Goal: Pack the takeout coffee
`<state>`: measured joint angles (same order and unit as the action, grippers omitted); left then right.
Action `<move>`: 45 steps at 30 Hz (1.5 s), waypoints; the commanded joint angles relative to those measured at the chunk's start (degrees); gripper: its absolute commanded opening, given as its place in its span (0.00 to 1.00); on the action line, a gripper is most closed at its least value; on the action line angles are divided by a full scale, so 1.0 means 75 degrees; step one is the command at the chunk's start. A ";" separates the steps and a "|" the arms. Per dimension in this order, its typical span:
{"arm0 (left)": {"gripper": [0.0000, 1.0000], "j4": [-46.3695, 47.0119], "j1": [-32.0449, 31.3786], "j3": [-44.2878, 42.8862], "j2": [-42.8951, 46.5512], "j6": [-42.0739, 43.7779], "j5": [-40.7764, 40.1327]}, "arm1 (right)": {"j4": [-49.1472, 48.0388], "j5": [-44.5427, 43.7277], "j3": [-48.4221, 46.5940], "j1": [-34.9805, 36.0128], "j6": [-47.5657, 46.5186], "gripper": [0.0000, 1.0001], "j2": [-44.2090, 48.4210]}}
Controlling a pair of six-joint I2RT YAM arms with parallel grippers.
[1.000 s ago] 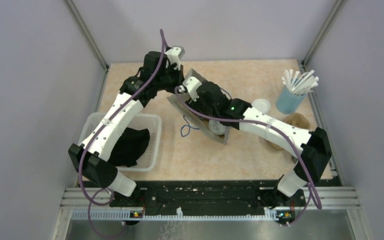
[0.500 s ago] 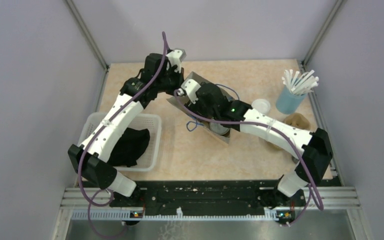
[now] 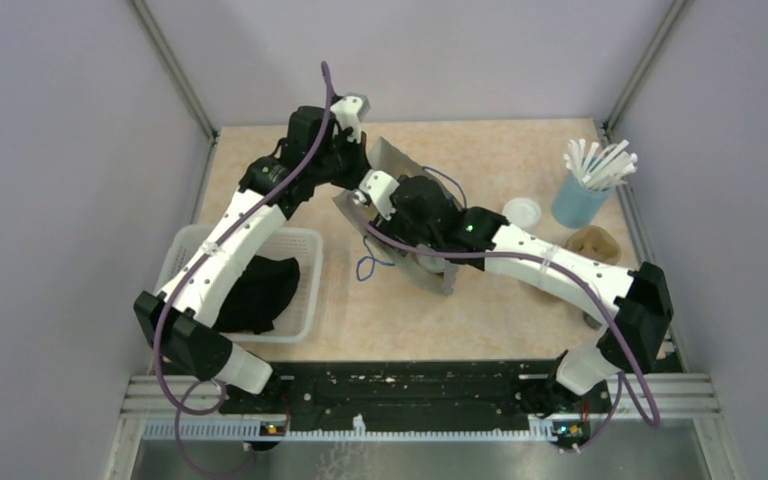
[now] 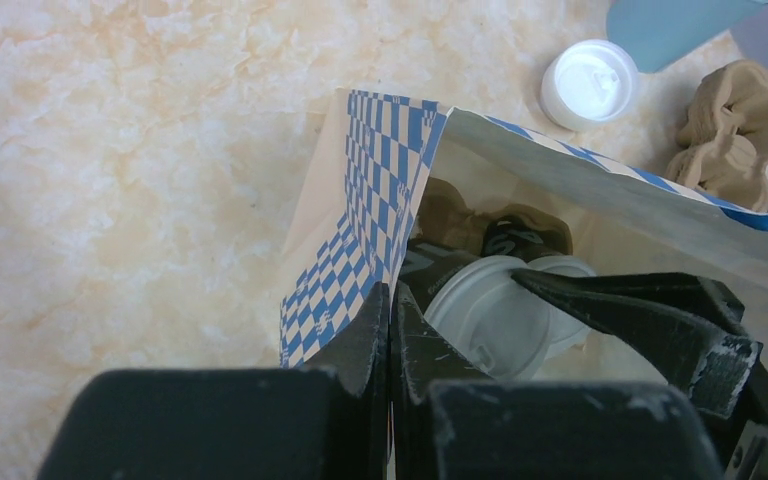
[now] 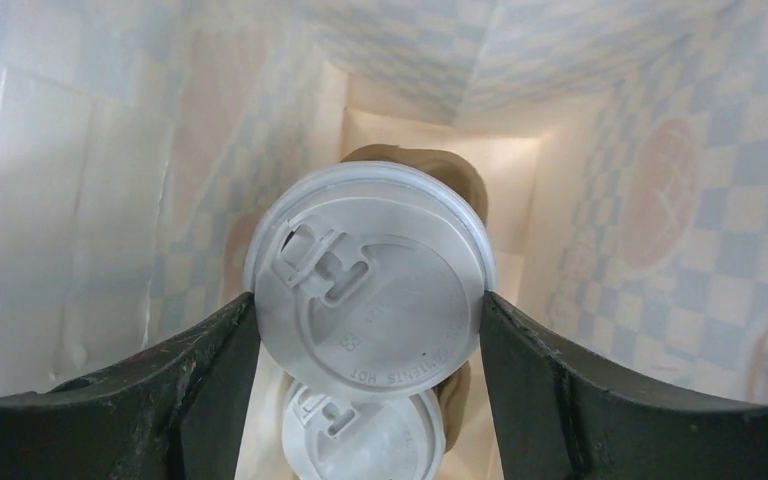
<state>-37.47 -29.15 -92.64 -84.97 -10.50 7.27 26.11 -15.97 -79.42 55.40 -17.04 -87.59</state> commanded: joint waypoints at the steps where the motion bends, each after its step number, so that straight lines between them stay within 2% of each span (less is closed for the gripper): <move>1: 0.00 0.0848 0.0013 0.0095 0.0479 -0.0105 0.0059 | -0.0205 0.0086 -0.0132 0.0159 -0.0154 0.61 -0.0029; 14: 0.00 0.0947 0.0010 0.0286 0.0651 -0.0033 0.0421 | -0.0546 -0.1353 -0.0270 -0.0008 0.0033 0.61 -0.0718; 26: 0.00 0.1092 0.0014 0.0662 0.0887 0.0254 0.0419 | -0.1117 -0.0508 0.0197 -0.0436 0.0103 0.62 -0.0272; 36: 0.00 0.1088 0.0008 0.0668 0.0933 0.0446 0.0180 | -0.0769 -0.0642 0.0065 -0.0473 0.0098 0.62 0.0084; 42: 0.00 0.1061 0.0012 0.0624 0.0889 0.0449 0.0172 | -0.0413 -0.0895 -0.0362 -0.0488 0.0012 0.62 -0.0202; 45: 0.00 0.1100 0.0008 0.0655 0.0916 0.0423 0.0188 | -0.0884 -0.0634 -0.0059 -0.0484 -0.0156 0.62 -0.0148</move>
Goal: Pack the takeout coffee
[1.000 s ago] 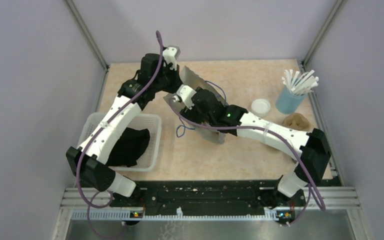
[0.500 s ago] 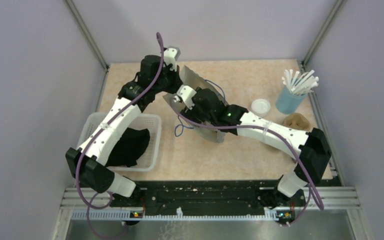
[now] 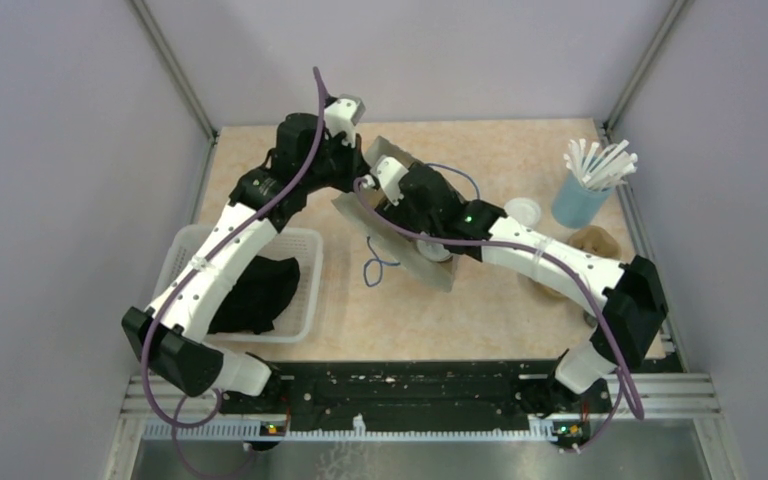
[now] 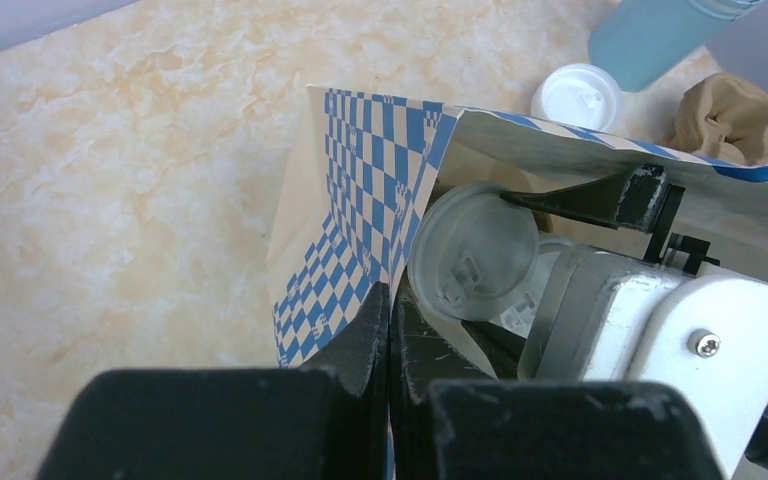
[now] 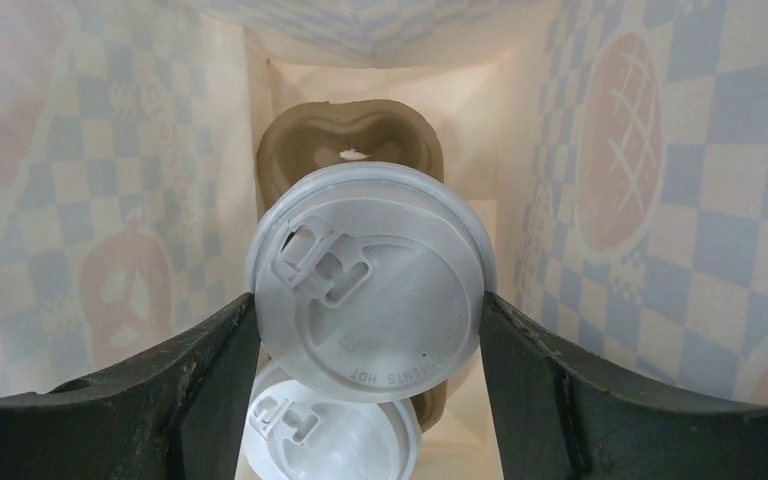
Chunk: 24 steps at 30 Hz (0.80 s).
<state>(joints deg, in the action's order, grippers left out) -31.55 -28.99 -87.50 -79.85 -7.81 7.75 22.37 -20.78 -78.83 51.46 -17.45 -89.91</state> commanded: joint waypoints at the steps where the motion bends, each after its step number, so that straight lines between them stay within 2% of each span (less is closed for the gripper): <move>1: 0.00 0.0305 -0.0009 -0.0037 0.0234 0.0066 0.0157 | -0.0541 0.0027 -0.0058 0.0041 -0.0159 0.62 0.0119; 5: 0.00 0.0289 -0.0013 -0.0029 0.0226 0.0057 0.0184 | -0.0818 0.0048 0.0002 0.0030 -0.0293 0.62 -0.0141; 10: 0.00 0.0216 -0.0013 -0.0097 0.0203 0.0100 0.0243 | -0.1045 0.0618 0.0156 0.0031 -0.0483 0.62 -0.0308; 17: 0.00 0.0183 -0.0007 -0.0075 0.0228 0.0089 0.0244 | -0.0920 0.0214 0.0264 0.0019 -0.0493 0.62 -0.0467; 24: 0.00 0.0155 -0.0012 -0.0063 0.0260 0.0083 0.0225 | -0.0420 0.0673 0.0236 0.0015 -0.0308 0.62 -0.0482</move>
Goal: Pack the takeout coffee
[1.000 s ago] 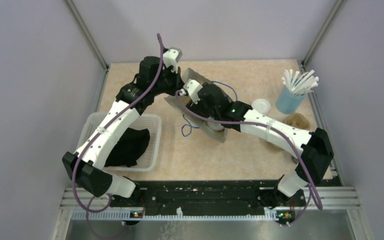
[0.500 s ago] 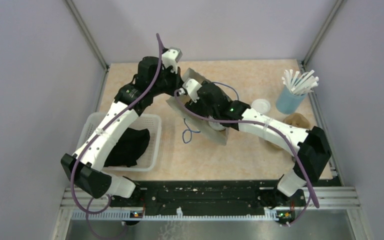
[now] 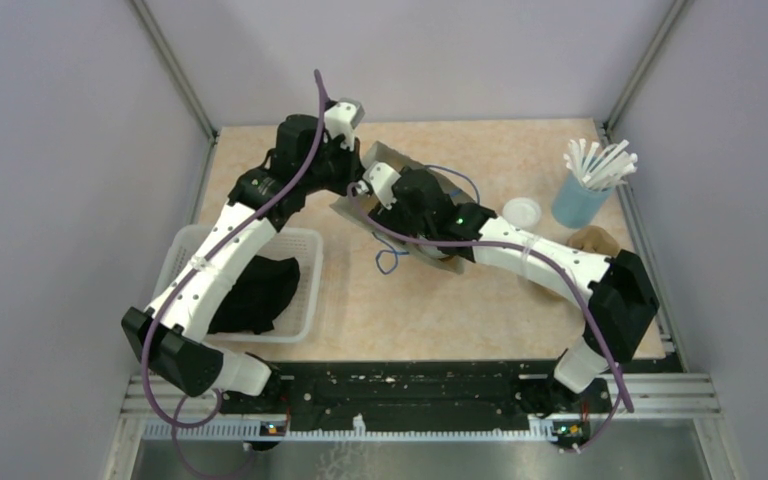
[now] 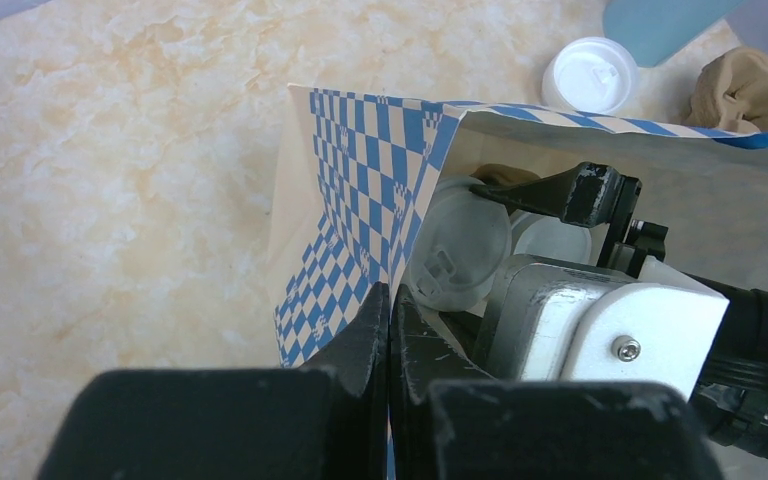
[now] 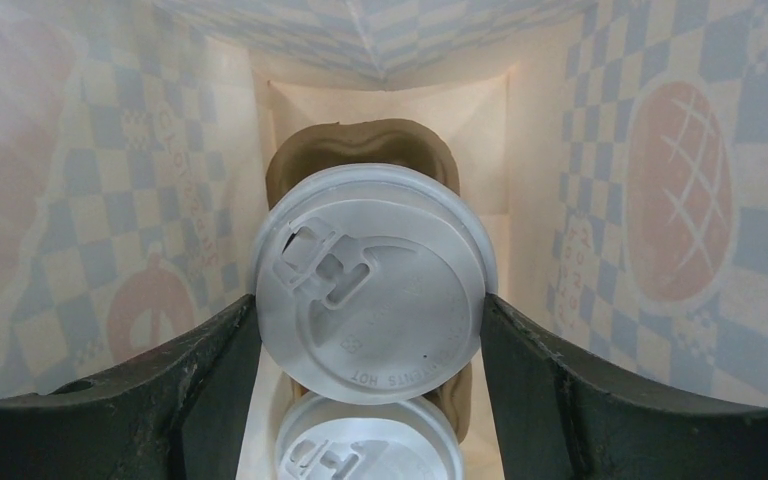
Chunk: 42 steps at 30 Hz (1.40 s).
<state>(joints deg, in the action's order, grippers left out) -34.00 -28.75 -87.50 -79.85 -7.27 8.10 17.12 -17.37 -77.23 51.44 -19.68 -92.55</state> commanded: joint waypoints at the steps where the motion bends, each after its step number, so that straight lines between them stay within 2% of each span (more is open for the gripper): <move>1: 0.00 0.0479 -0.0045 -0.0065 0.0264 0.0015 0.0164 | 0.0215 0.0232 0.0144 0.0014 -0.0021 0.62 -0.0063; 11: 0.00 0.0279 -0.0036 -0.0118 0.0221 -0.0238 0.0232 | 0.0511 0.0526 -0.0108 0.0009 -0.0098 0.62 -0.0618; 23: 0.01 -0.1734 -0.0035 -0.1360 -0.0527 -0.1153 -0.0175 | 0.1793 0.2260 -0.0368 -0.0127 0.0058 0.63 -0.0983; 28: 0.15 -0.1925 -0.0036 -0.1438 -0.0590 -0.1225 -0.0548 | 0.2369 0.2890 -0.0773 -0.0158 -0.0003 0.63 -0.1508; 31: 0.34 -0.2072 -0.0034 -0.1423 -0.0506 -0.1222 -0.0983 | 0.2445 0.3059 -0.0927 -0.0160 -0.0106 0.63 -0.1761; 36: 0.55 -0.2384 -0.0032 -0.1487 -0.0309 -0.1199 -0.2161 | 0.2507 0.3229 -0.1106 -0.0156 -0.0132 0.62 -0.2175; 42: 0.66 -0.2618 -0.0033 -0.1759 -0.0062 -0.1199 -0.2936 | 0.2378 0.3236 -0.1036 -0.0173 -0.0005 0.63 -0.2504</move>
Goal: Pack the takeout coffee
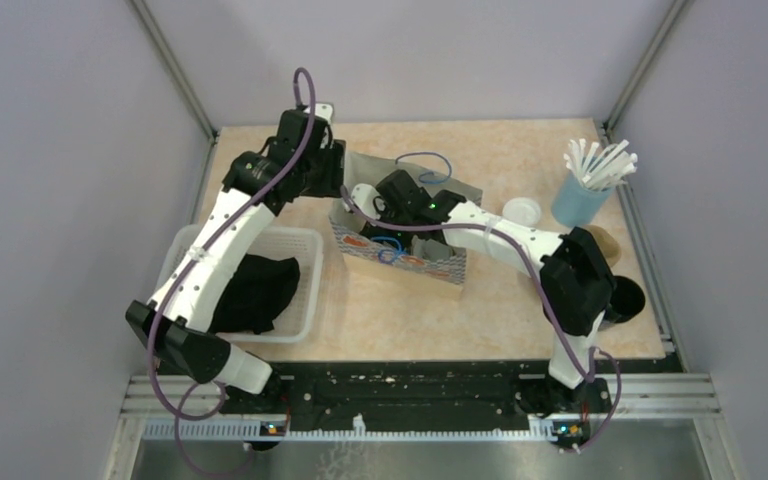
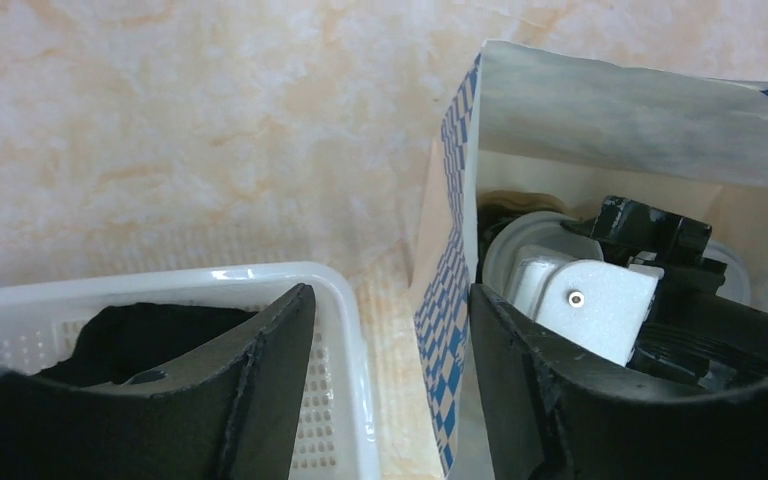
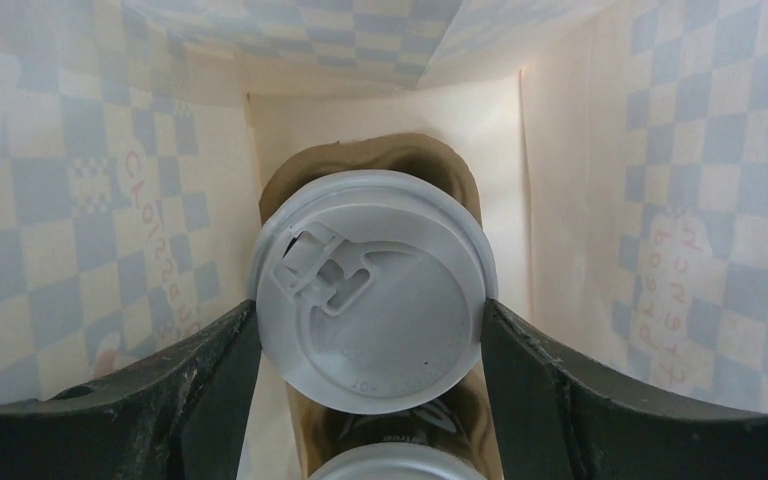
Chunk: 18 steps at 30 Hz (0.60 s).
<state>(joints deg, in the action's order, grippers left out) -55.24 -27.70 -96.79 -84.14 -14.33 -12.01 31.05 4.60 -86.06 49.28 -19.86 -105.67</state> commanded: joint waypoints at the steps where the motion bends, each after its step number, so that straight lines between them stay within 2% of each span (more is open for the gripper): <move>1: 0.69 0.0240 -0.0173 -0.0582 0.0588 -0.0233 -0.0273 | 0.0550 0.0263 0.0143 0.0115 0.0032 0.63 -0.0849; 5: 0.78 0.0374 -0.0167 -0.0950 0.0880 0.0000 -0.0685 | 0.0546 0.0179 0.0402 0.0110 0.0118 0.63 -0.1096; 11: 0.81 0.0332 -0.0172 -0.0931 0.1195 0.0251 -0.2036 | 0.0796 -0.0077 0.0407 0.0120 0.0349 0.62 -0.1444; 18: 0.83 0.0685 -0.0120 -0.0378 0.1655 0.0559 -0.2364 | 0.1213 -0.0222 0.1007 0.0131 0.0659 0.62 -0.1496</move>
<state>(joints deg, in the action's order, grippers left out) -53.74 -28.71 -101.86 -73.78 -12.27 -26.65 24.56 4.82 -86.96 49.76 -17.04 -109.36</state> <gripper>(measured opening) 0.827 0.721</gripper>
